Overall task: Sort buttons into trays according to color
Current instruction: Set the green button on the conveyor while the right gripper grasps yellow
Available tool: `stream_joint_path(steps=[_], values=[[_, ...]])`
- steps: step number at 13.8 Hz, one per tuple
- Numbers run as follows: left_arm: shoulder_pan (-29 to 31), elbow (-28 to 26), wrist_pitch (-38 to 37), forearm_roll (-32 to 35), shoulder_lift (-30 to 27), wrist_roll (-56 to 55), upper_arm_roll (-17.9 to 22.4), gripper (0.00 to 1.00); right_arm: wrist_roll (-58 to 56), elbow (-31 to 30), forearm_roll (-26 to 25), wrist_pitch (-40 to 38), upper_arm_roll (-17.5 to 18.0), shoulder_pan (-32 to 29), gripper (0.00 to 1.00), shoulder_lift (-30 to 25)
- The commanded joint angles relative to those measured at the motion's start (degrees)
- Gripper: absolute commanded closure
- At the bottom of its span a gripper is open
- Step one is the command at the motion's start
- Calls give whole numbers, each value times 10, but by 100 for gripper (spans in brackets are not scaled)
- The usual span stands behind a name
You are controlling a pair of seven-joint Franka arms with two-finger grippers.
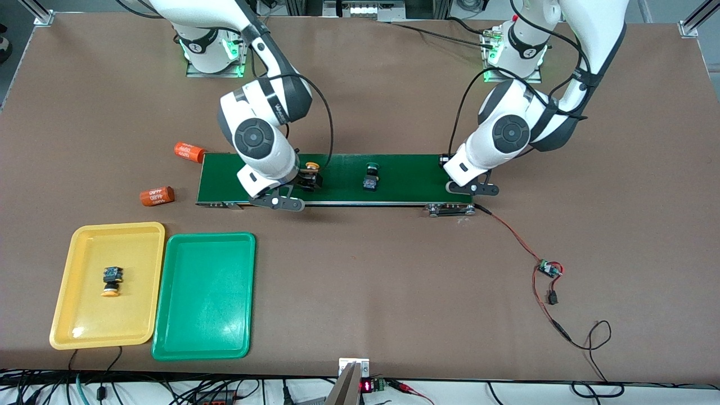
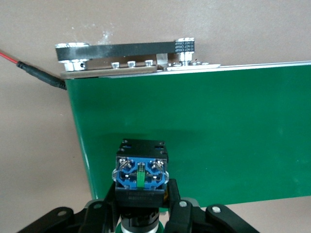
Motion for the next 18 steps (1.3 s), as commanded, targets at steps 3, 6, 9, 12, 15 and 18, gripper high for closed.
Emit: stream_joint_path(steps=[3, 6, 9, 12, 15, 18], values=[[-18, -13, 46, -14, 10, -20, 7, 99, 2, -23, 10, 3, -5, 14, 1, 1], [-17, -13, 59, -13, 26, -20, 8, 55, -4, -25, 9, 6, -5, 8, 5, 19], [-15, -8, 58, -13, 10, -18, 8, 0, -40, -29, 9, 2, -5, -3, 20, 27], [-11, 20, 56, -13, -39, -15, 15, 0, -44, -32, 9, -3, -5, -4, 53, 26], [-14, 86, 12, -7, -49, -13, 77, 0, -48, -21, 9, -18, -7, -21, 73, 12], [-12, 114, 8, 1, -50, 4, 130, 0, -110, 38, 7, -80, -8, -68, 73, -3]])
